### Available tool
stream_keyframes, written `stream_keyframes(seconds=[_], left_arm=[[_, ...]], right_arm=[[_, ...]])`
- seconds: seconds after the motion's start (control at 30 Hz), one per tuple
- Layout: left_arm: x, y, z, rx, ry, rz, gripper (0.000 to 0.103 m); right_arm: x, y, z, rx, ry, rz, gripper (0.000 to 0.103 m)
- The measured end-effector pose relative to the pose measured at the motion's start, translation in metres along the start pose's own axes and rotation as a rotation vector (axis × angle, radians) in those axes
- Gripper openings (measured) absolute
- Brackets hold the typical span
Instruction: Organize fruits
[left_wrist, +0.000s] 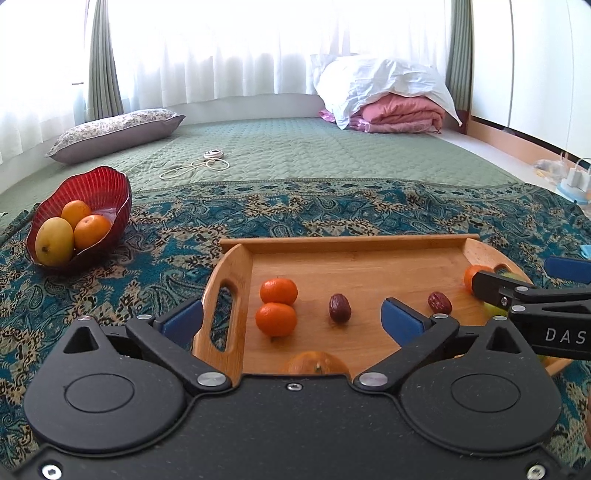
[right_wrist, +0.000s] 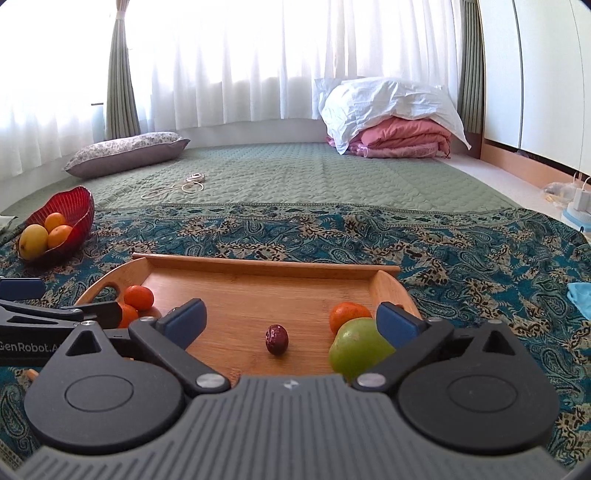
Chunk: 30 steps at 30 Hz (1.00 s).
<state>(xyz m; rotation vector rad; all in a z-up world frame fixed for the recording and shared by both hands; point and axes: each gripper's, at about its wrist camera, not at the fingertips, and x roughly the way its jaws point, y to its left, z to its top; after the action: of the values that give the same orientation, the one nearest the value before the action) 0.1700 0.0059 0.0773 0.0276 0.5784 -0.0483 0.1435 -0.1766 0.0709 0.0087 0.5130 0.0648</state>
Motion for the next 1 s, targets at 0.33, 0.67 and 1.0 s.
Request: stream_keyframes(seconds=[0.33,0.67,1.0], left_arm=[[-0.022,0.001,-0.028,-0.006,-0.015,0.009,0.103],[-0.039,0.005,-0.064,-0.026,0.004,0.014,0.103],[-0.04,0.001,-0.095,-0.015,0.053,0.011,0.103]], right_arm=[[-0.025,0.009,-0.026,-0.037,-0.036,-0.014,0.103],[-0.043,0.014,-0.057,-0.047,-0.047,-0.028,0.103],[-0.048,0.014,-0.085,-0.065,-0.029,-0.049,0.103]])
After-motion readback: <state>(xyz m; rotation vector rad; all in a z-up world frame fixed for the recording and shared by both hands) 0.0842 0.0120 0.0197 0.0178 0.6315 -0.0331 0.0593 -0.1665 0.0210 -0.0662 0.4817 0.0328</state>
